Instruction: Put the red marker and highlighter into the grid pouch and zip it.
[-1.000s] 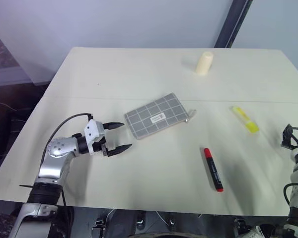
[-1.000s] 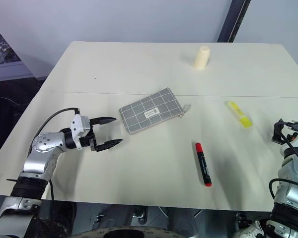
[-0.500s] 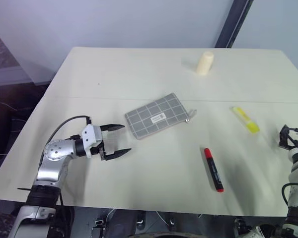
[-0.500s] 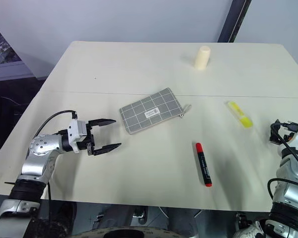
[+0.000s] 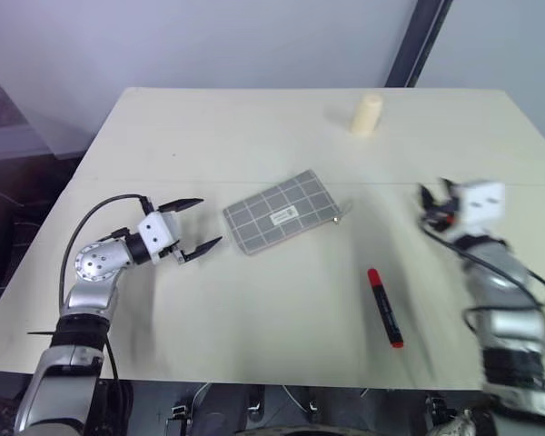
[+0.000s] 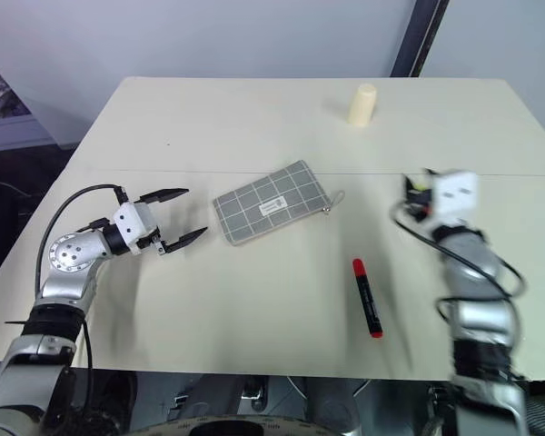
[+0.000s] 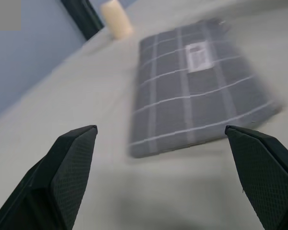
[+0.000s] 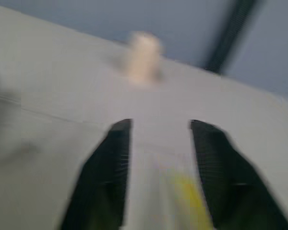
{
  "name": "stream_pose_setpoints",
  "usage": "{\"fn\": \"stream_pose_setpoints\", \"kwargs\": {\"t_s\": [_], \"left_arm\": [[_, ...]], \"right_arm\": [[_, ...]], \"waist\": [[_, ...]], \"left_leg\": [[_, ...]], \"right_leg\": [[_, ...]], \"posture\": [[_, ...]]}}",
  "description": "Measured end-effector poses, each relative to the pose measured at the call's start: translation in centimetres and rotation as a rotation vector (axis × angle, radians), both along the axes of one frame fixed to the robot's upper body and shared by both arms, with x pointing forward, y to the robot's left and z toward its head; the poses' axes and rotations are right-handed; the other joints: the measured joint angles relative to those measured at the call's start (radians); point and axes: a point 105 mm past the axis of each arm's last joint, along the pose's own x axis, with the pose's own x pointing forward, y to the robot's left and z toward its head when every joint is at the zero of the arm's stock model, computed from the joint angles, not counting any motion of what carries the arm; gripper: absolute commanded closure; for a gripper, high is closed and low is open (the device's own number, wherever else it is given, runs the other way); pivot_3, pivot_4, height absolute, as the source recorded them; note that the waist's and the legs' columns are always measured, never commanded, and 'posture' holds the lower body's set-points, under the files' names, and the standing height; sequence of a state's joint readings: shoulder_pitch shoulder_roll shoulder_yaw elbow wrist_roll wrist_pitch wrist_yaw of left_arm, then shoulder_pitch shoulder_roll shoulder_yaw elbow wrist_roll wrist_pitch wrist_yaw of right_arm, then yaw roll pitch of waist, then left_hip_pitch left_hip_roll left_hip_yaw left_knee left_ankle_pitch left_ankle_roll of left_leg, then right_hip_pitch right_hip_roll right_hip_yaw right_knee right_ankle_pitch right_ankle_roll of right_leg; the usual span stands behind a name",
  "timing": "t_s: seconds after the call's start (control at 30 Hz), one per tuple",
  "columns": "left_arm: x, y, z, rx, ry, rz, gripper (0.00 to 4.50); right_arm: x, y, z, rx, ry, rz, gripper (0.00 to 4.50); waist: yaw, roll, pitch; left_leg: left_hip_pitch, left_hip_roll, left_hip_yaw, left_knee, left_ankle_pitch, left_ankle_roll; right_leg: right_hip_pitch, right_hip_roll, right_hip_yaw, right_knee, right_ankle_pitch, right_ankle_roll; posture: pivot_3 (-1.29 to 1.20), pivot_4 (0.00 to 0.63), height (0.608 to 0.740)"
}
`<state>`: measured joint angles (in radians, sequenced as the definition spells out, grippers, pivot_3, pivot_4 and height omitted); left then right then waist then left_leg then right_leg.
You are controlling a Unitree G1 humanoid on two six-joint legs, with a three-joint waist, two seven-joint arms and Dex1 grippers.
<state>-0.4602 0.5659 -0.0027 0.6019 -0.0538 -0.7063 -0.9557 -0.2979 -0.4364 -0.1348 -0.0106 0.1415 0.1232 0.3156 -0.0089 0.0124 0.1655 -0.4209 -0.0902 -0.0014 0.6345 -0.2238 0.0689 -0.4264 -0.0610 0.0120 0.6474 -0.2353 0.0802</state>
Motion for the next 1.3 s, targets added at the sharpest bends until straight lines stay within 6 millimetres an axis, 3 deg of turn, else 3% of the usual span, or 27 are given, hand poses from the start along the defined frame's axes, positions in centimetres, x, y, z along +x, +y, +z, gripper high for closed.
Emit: {"fn": "stream_pose_setpoints", "kwargs": {"t_s": [0.03,0.1,0.23,0.37,0.7,0.8,0.9,1.03,1.3], "left_arm": [[0.1,-0.5,0.0,0.03,-0.027,-0.021,0.0],[0.3,-0.9,-0.5,0.057,-0.058,-0.03,0.0],[0.3,-2.7,-1.6,0.117,-0.089,-0.096,0.0],[0.1,-3.5,-1.6,0.167,-0.155,-0.153,0.0],[0.7,-7.2,-2.0,0.173,-0.221,-0.218,0.0],[0.5,-9.9,-2.3,0.152,-0.208,-0.279,0.83],[0.0,-10.8,-3.1,0.172,-0.178,-0.324,2.37],[0.9,-10.7,-1.9,0.16,-0.197,-0.3,4.43],[1.5,-10.2,-1.8,0.134,-0.149,-0.258,4.47]], "right_arm": [[0.4,1.8,-0.1,-0.008,0.003,0.049,4.44],[1.7,4.7,-0.7,-0.016,0.028,0.114,4.44],[4.2,7.3,-3.0,-0.109,0.139,0.155,4.44],[4.7,7.5,-6.3,-0.216,0.262,0.155,4.44],[4.8,7.1,-6.9,-0.258,0.29,0.155,4.44],[4.6,7.1,-6.8,-0.255,0.29,0.154,4.5],[4.5,7.2,-6.8,-0.254,0.29,0.158,4.5],[4.3,6.8,-6.8,-0.26,0.287,0.149,4.5],[4.0,6.4,-6.6,-0.263,0.276,0.14,4.5]], "waist": [[0.002,-0.001,0.0],[0.005,-0.001,0.0],[0.014,-0.002,-0.001],[0.021,-0.003,-0.001],[0.022,-0.006,-0.003],[0.021,-0.006,-0.003],[0.015,-0.007,-0.003],[0.018,-0.007,-0.003],[0.014,-0.007,-0.003]], "left_leg": [[0.0,0.0,0.0,0.0,0.0,0.0],[-0.001,-0.001,-0.001,-0.001,0.0,0.0],[-0.003,-0.004,0.0,0.0,-0.002,0.002],[-0.004,-0.005,0.0,-0.002,-0.002,0.0],[0.002,-0.005,-0.002,0.001,-0.003,0.001],[0.002,-0.005,-0.002,0.002,-0.003,0.001],[0.001,-0.004,-0.002,0.002,-0.002,0.002],[0.001,-0.004,-0.003,0.001,-0.002,0.001],[0.001,-0.004,-0.003,0.003,-0.002,0.001]], "right_leg": [[0.0,0.0,0.0,0.0,0.0,0.001],[-0.003,-0.001,-0.002,-0.001,0.002,0.002],[-0.005,-0.003,-0.002,-0.002,0.004,0.001],[-0.006,-0.004,-0.002,-0.003,0.004,0.001],[0.0,-0.004,-0.003,-0.002,0.005,0.003],[0.0,-0.004,-0.003,-0.001,0.006,0.004],[0.0,-0.003,-0.003,-0.001,0.006,0.005],[0.0,-0.003,-0.004,0.0,0.006,0.005],[0.0,-0.003,-0.004,0.0,0.006,0.005]], "posture": [[0.0,0.15,0.74],[0.0,0.15,0.74],[0.0,0.15,0.74],[0.0,0.15,0.74],[0.0,0.15,0.74],[0.0,0.15,0.74],[0.0,0.15,0.74],[0.0,0.15,0.74],[0.0,0.15,0.74]]}}
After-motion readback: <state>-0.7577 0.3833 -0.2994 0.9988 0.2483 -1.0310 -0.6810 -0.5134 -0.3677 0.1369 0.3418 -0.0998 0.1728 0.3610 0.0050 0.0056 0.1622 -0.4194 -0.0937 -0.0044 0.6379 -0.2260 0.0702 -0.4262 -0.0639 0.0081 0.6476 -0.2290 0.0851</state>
